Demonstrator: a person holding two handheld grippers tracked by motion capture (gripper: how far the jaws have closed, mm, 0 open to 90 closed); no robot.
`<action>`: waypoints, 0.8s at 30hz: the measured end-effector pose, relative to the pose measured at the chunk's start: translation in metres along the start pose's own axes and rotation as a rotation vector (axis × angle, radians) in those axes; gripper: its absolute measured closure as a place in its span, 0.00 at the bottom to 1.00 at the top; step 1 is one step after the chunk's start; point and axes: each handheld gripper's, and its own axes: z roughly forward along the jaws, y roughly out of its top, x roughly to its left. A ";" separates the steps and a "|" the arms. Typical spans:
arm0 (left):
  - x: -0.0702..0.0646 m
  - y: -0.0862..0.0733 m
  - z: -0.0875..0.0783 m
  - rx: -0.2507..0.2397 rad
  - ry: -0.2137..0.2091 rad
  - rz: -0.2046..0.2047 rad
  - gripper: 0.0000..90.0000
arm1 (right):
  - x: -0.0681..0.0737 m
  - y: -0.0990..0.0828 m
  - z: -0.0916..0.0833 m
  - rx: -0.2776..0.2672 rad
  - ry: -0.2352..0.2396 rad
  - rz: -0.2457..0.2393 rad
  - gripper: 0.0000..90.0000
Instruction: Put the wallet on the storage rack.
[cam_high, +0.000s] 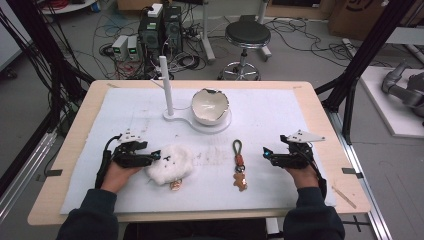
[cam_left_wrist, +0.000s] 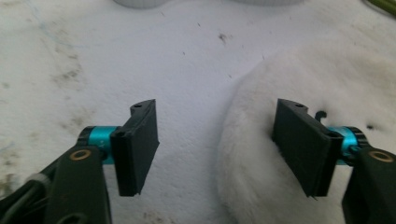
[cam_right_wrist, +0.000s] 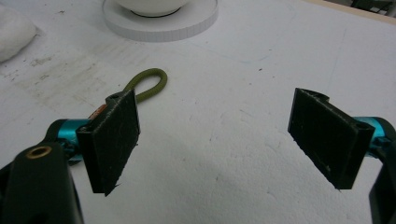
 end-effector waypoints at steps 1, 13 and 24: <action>0.000 0.000 0.000 -0.002 -0.017 -0.009 0.41 | 0.000 0.000 0.000 0.004 0.004 -0.001 0.19; 0.000 -0.001 -0.005 0.045 -0.161 -0.065 0.71 | 0.001 0.001 0.002 0.011 0.019 0.006 0.19; -0.010 0.015 -0.028 -0.249 -0.214 -0.057 0.91 | 0.014 0.008 0.010 -0.014 0.091 0.011 0.19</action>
